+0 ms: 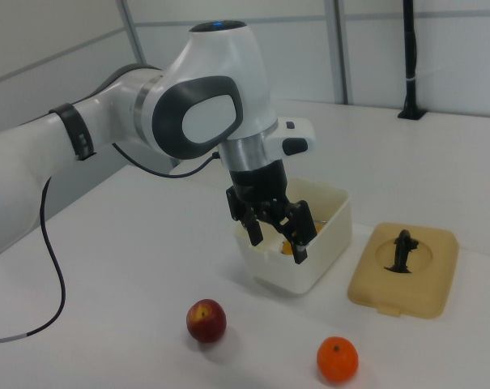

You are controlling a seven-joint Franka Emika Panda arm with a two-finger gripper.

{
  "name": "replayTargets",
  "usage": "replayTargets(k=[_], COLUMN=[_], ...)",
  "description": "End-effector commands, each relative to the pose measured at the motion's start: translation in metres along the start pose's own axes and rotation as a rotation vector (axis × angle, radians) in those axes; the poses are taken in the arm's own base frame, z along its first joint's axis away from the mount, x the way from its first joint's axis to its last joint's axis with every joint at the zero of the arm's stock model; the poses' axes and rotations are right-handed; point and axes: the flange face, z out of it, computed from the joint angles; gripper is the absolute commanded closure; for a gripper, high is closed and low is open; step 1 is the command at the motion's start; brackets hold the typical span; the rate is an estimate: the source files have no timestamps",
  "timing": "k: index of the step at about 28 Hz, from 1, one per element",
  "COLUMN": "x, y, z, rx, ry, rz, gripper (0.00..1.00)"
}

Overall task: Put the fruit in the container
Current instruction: 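Move the gripper down over the orange tangerine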

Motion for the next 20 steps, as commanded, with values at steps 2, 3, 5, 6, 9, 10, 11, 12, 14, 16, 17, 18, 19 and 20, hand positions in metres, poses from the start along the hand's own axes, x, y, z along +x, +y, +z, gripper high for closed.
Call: replayTargets(k=[2, 3, 5, 6, 9, 10, 11, 12, 14, 16, 17, 18, 19, 20], x=[0.005, 0.005, 0.006, 0.006, 0.013, 0.015, 0.016, 0.018, 0.020, 0.022, 0.023, 0.024, 0.024, 0.024], y=[-0.003, -0.004, -0.004, -0.005, -0.007, -0.007, -0.007, -0.008, -0.007, -0.008, -0.006, -0.006, -0.005, -0.003], z=[0.010, 0.012, 0.021, 0.025, 0.049, 0.054, 0.060, 0.069, 0.073, 0.085, 0.094, 0.099, 0.105, 0.111], rx=[-0.006, -0.004, -0.003, -0.003, -0.004, -0.006, -0.009, -0.012, -0.013, -0.014, -0.018, -0.022, -0.026, -0.033], ry=[0.037, 0.035, 0.029, 0.026, 0.009, 0.001, -0.007, -0.021, -0.015, -0.018, -0.009, 0.000, 0.003, 0.008], rz=[0.010, 0.008, 0.007, 0.007, 0.009, 0.012, 0.013, 0.015, 0.015, 0.016, 0.027, 0.030, 0.034, 0.037], gripper=[0.00, 0.00, 0.00, 0.00, 0.00, 0.00, 0.00, 0.00, 0.00, 0.00, 0.00, 0.00, 0.00, 0.00])
